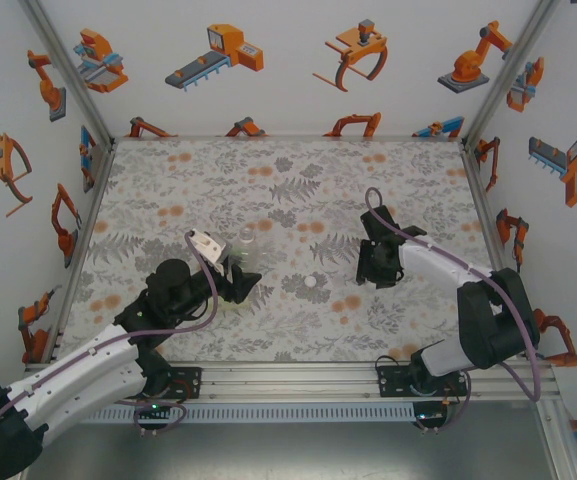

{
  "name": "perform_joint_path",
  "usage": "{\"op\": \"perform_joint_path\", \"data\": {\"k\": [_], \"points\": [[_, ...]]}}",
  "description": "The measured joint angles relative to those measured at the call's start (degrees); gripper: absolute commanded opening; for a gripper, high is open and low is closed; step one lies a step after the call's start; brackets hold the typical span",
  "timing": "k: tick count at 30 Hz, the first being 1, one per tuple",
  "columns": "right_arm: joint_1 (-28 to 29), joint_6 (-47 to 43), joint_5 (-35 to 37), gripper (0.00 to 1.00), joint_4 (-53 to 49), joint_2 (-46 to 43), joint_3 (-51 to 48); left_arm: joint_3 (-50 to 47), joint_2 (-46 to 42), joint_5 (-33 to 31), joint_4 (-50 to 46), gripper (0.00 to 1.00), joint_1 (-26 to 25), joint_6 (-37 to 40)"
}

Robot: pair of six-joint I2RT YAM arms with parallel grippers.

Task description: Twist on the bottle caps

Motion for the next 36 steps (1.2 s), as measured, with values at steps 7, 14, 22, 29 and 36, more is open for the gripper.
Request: {"op": "perform_joint_path", "data": {"k": [7, 14, 22, 29, 36], "points": [[0.0, 0.0, 0.0, 0.47, 0.0, 0.4, 0.0, 0.0, 0.0, 0.0, 0.0, 0.0, 0.0, 0.0], [0.0, 0.0, 0.0, 0.47, 0.0, 0.9, -0.1, 0.0, 0.0, 0.0, 0.0, 0.0, 0.0, 0.0], [0.0, 0.0, 0.0, 0.46, 0.0, 1.2, -0.8, 0.0, 0.0, 0.0, 0.0, 0.0, 0.0, 0.0], [0.0, 0.0, -0.1, 0.39, 0.5, 1.2, -1.3, 0.0, 0.0, 0.0, 0.0, 0.0, 0.0, 0.0], [0.0, 0.0, -1.1, 0.23, 2.4, 1.3, -1.6, 0.0, 0.0, 0.0, 0.0, 0.0, 0.0, 0.0]]}}
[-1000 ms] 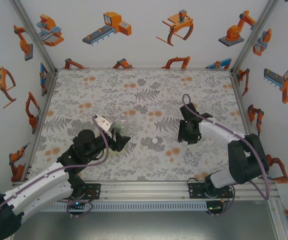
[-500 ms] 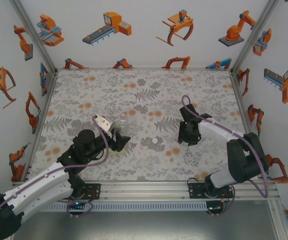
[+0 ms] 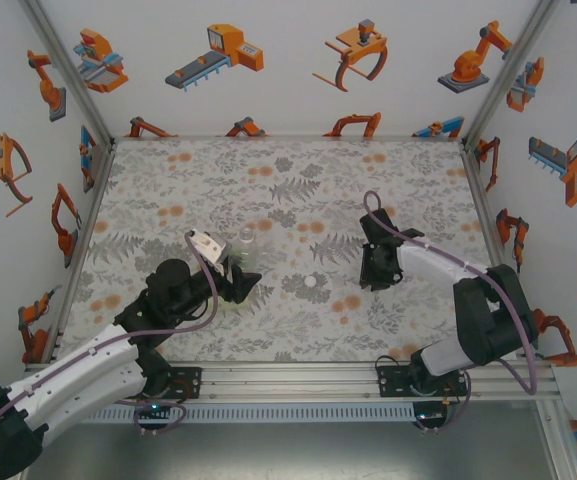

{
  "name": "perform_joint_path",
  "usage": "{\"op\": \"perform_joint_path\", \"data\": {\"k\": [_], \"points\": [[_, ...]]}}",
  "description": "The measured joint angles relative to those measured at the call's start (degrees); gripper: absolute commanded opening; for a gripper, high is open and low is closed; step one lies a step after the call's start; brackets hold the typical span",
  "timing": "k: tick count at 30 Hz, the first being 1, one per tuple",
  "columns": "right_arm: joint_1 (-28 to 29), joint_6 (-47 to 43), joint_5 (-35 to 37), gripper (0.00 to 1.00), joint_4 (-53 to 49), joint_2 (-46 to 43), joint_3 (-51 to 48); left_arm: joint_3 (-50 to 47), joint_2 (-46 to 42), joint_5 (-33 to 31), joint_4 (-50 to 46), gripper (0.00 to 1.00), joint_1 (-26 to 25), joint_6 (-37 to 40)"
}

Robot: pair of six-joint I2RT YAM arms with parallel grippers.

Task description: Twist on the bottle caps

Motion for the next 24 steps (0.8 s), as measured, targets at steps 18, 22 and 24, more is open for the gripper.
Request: {"op": "perform_joint_path", "data": {"k": [18, 22, 24], "points": [[0.0, -2.6, -2.2, 0.05, 1.6, 15.4, 16.9, 0.0, -1.9, -0.1, -0.6, 0.0, 0.0, 0.0], [0.7, -3.8, -3.2, 0.07, 1.5, 21.0, 24.4, 0.0, -3.4, -0.5, -1.3, 0.0, 0.0, 0.0], [1.6, -4.3, -3.7, 0.1, 1.3, 22.9, 26.8, 0.0, -4.2, -0.8, -1.7, 0.0, 0.0, 0.0]]}}
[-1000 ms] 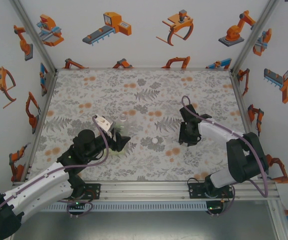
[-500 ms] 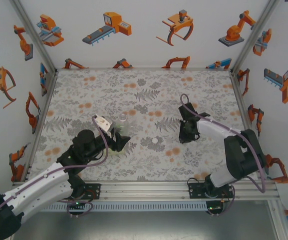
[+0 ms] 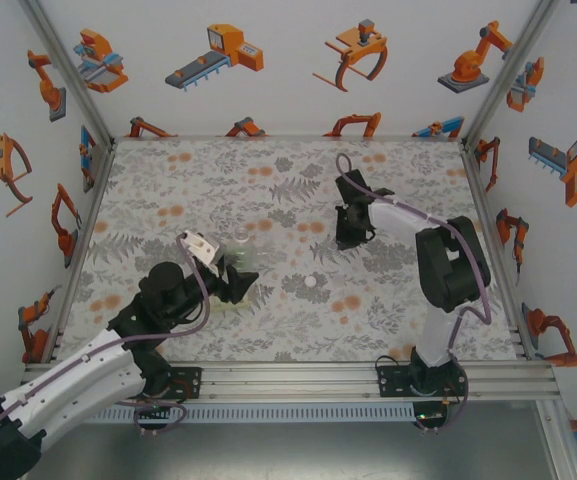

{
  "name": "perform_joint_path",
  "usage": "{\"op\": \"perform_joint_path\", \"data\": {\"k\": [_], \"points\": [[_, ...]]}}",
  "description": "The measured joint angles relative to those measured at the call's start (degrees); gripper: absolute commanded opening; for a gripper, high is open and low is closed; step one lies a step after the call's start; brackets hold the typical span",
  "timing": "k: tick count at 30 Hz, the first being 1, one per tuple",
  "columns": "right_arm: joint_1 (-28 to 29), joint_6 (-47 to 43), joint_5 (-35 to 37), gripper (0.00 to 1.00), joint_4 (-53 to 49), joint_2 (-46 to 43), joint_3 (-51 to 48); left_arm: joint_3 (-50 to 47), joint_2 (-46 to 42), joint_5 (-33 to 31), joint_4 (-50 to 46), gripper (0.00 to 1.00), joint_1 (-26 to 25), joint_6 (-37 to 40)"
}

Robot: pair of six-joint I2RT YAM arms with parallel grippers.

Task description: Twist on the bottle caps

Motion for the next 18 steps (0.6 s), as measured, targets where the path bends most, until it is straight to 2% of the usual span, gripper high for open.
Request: {"op": "perform_joint_path", "data": {"k": [4, 7, 12, 18], "points": [[1.4, -0.5, -0.8, 0.19, -1.3, 1.9, 2.0, 0.0, -1.8, -0.7, -0.9, 0.0, 0.0, 0.0], [1.4, -0.7, -0.9, 0.22, -3.1, 1.9, 2.8, 0.0, -3.0, -1.0, -1.6, 0.0, 0.0, 0.0], [1.4, -0.8, -0.8, 0.23, -5.0, 1.9, 4.6, 0.0, -4.3, -1.4, -2.3, 0.0, 0.0, 0.0], [0.9, -1.4, 0.5, 0.18, -7.0, 1.9, 5.0, -0.2, -5.9, -2.2, -2.6, 0.0, 0.0, 0.0]]}}
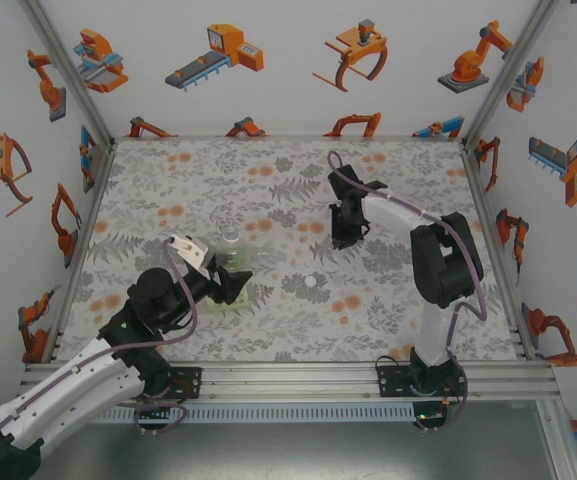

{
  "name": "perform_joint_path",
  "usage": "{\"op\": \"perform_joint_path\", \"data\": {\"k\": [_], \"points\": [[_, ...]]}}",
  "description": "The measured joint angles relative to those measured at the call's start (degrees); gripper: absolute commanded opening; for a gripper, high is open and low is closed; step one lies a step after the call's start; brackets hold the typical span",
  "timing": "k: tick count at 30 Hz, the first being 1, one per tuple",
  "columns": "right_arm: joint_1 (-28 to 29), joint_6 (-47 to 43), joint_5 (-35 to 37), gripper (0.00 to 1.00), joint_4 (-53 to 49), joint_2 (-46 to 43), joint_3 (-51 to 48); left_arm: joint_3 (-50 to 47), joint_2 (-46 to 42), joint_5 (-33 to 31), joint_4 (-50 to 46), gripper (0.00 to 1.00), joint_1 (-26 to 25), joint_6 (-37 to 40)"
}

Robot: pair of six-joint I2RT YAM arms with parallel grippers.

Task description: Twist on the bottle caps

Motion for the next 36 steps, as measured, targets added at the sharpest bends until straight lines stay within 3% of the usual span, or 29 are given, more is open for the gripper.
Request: {"op": "perform_joint_path", "data": {"k": [36], "points": [[-2.8, -1.4, 1.2, 0.03, 1.3, 0.9, -3.3, -1.1, -2.3, -1.8, -0.8, 0.0, 0.0, 0.0]]}}
